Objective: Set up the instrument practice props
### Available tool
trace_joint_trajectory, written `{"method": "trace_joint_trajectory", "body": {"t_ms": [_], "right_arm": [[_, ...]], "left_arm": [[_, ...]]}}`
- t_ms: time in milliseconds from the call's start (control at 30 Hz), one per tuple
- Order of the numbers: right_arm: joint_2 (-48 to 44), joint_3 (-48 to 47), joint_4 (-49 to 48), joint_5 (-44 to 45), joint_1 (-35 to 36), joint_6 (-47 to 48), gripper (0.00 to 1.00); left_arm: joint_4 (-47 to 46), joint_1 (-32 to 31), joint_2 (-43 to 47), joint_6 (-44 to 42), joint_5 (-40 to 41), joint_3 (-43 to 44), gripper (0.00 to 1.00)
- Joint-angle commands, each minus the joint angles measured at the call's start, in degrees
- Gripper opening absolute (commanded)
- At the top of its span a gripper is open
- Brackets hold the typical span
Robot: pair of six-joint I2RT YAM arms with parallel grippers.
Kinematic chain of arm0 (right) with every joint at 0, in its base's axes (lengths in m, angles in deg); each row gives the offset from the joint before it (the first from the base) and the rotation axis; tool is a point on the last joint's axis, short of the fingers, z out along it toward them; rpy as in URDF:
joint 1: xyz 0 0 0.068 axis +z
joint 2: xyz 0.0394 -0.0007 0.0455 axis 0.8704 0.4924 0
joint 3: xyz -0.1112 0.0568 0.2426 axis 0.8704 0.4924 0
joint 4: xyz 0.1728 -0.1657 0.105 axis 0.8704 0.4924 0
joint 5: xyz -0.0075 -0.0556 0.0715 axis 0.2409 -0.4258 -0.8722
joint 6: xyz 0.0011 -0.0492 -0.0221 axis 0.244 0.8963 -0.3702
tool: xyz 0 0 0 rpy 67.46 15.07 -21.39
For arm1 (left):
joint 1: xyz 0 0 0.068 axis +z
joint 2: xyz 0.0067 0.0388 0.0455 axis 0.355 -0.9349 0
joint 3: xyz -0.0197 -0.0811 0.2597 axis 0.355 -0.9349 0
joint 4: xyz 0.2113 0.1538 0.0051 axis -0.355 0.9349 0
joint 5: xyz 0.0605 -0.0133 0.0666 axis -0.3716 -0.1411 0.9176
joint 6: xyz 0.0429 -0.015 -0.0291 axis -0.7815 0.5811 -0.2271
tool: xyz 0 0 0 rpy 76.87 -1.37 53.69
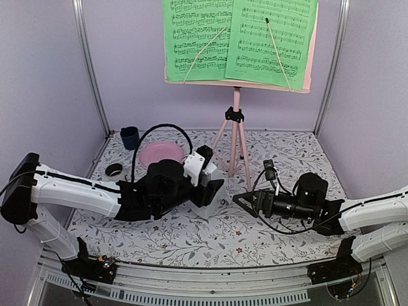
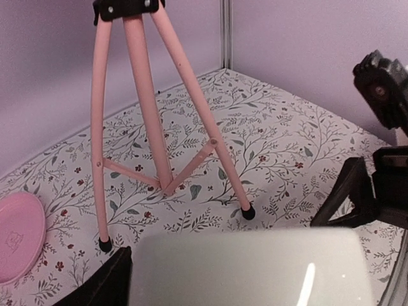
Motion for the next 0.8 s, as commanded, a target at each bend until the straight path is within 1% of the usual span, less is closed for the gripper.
{"method": "trace_joint_trajectory", "body": {"t_ms": [0, 167, 267, 367, 500, 600, 667, 700, 767], "right_arm": [[-3.03, 0.04, 11.03, 3.47, -0.45, 4.28, 0.99], [-2.97, -3.04, 18.12, 5.60, -2.26, 4.76, 0.99], [-2.60, -4.79, 20.37, 5.87, -2.73, 4.31, 0.99], [-2.93, -6.57, 21.89, 5.08, -2.80, 5.63, 0.99], [-3.93, -7.43, 22.59, 7.09, -2.81, 7.74, 0.99], [-4.41, -8.67, 23.22, 8.11, -2.81, 8.91, 0.99], [-4.14, -10.40, 24.94, 8.77, -2.78, 10.00, 0.99], [-3.97, -11.27, 25.51, 8.46, -2.84, 10.34, 0.99], [-3.52, -12.76, 25.88, 6.74, -2.82, 11.87, 0.99]], "left_arm": [[0.80, 2.39, -3.01, 7.47, -3.62, 5.06, 0.04], [2.50, 2.65, -7.74, 9.76, -4.85, 7.93, 0.06], [2.07, 2.66, -9.46, 10.87, -4.93, 8.30, 0.08], [0.22, 2.69, -10.47, 11.73, -5.48, 7.69, 0.12], [-0.66, 2.65, -11.86, 12.57, -5.30, 7.40, 0.20], [-3.00, 2.67, -12.06, 13.01, -5.30, 6.01, 0.25], [-4.90, 2.56, -11.50, 13.10, -5.71, 4.47, 0.31], [-5.48, 2.59, -11.07, 13.07, -6.00, 3.89, 0.36], [-6.12, 2.58, -9.96, 12.83, -6.89, 2.73, 0.51]]}}
